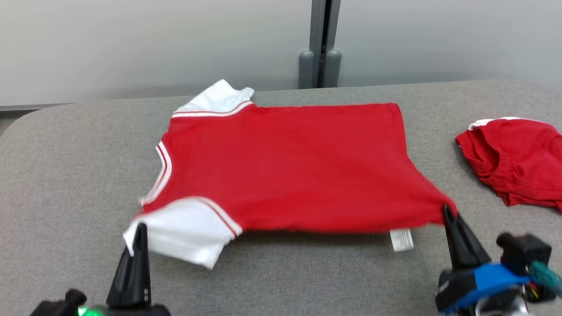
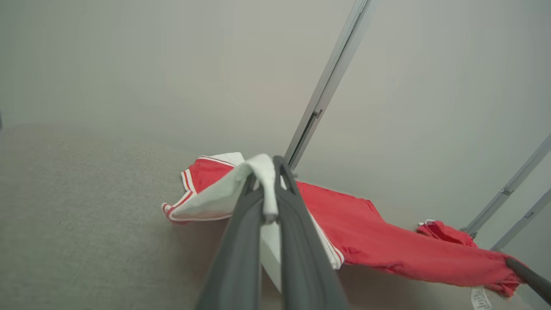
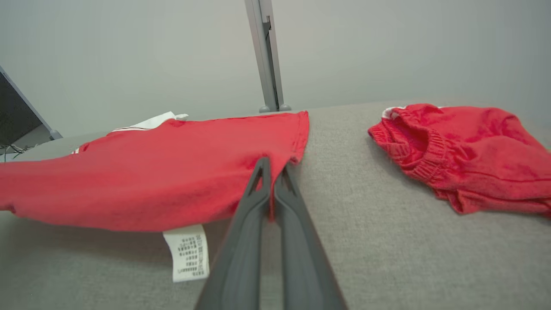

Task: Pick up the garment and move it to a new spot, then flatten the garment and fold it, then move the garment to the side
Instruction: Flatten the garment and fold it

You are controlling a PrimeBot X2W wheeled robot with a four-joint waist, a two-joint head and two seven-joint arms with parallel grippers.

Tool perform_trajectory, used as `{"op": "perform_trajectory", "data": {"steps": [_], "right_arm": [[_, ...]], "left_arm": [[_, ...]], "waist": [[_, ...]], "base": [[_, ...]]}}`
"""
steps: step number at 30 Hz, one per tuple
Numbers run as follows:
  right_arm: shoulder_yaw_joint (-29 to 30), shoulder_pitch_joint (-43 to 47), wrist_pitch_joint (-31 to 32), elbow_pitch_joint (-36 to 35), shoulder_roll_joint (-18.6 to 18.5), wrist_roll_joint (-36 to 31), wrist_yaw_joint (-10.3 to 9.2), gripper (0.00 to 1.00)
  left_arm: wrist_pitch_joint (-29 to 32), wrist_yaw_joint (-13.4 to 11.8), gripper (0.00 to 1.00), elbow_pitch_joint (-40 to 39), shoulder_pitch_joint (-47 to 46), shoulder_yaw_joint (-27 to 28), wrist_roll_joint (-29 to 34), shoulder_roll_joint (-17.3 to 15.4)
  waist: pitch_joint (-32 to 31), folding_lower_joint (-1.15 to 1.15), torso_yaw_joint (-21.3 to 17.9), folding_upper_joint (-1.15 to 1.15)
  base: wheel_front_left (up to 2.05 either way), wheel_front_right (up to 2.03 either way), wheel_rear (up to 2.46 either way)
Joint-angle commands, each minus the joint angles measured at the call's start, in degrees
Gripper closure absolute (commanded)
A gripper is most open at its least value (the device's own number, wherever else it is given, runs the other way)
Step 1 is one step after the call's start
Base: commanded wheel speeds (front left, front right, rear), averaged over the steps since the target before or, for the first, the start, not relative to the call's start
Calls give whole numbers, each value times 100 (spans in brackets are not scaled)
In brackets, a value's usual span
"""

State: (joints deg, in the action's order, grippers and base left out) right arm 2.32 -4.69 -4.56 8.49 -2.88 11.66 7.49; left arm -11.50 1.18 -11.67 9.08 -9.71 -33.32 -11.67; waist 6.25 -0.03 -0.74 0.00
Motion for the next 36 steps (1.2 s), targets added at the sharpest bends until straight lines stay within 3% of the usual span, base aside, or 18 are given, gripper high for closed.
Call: {"op": "perform_trajectory", "data": {"steps": [1, 6, 11, 25, 36], "right_arm": [[13, 283, 144, -233, -2, -17, 1, 100], [32, 1125, 707, -995, -4, 111, 1, 100], [53, 1380, 1204, -1179, -4, -87, 1, 100], [243, 663, 2099, -221, -3, 374, 1, 100], [320, -682, 1631, 952, -4, 1430, 1, 100]], "left_arm": [[104, -54, 100, -167, 205, 9, 48, -115], [648, -185, 100, -657, 886, -128, 58, -380], [944, -206, 100, -566, 960, -243, 18, -458], [1070, 142, 100, 888, -718, -425, -220, -167], [340, 239, 100, 2491, -2460, -419, 6, 247]], "waist": [[-21, 3, 4, 0], [-11, 3, 65, 0], [-20, 3, 77, 0], [-167, 3, 109, 0], [26, 3, 21, 0]], "base": [[0, 0, 0], [0, 0, 0], [0, 0, 0], [0, 0, 0], [0, 0, 0]]}}
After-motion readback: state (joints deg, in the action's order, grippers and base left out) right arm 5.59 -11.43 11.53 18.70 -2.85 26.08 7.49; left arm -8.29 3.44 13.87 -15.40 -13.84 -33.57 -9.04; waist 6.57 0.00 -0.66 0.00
